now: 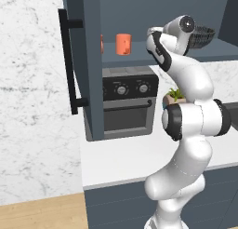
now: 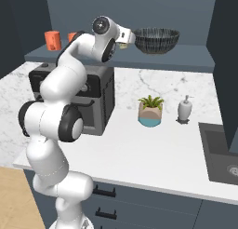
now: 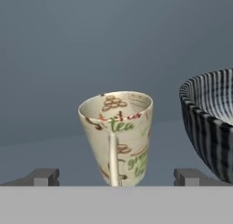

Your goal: Gather all objects into one cabinet and sort the glasses and bowls to opposite sides.

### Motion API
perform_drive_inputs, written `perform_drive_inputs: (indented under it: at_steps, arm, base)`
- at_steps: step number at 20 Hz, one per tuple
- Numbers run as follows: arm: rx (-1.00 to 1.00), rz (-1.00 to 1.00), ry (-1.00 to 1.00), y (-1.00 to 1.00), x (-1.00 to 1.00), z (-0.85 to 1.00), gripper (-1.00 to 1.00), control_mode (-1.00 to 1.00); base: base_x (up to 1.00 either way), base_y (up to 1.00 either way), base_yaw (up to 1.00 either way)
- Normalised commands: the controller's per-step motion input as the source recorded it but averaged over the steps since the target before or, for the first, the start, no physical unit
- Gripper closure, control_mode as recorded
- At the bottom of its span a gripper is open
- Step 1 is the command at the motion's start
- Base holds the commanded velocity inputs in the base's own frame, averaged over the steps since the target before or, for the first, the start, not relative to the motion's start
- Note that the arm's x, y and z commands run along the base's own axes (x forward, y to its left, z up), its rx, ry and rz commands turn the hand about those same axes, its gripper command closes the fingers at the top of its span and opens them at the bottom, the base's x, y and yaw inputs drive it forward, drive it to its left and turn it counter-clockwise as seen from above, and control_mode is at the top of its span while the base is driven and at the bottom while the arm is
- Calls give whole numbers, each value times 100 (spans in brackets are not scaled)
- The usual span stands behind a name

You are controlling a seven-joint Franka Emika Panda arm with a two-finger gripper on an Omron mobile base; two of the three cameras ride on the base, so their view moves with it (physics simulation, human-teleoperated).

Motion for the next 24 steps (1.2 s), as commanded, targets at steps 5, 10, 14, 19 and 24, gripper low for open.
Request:
perform_drive_inputs:
  at_steps: [5,10,14,19,24]
  arm:
    - [0,0,0,3,24,-10,-100,-100]
    - [0,0,0,0,21,-2,-100,-100]
    - [0,0,0,0,12,0,-100,-100]
    - [0,0,0,0,2,0,100,-100]
    - [0,0,0,0,0,0,100,-100]
  base:
    - [0,0,0]
    - [0,0,0]
    - [0,0,0]
    - [0,0,0]
    - [0,0,0]
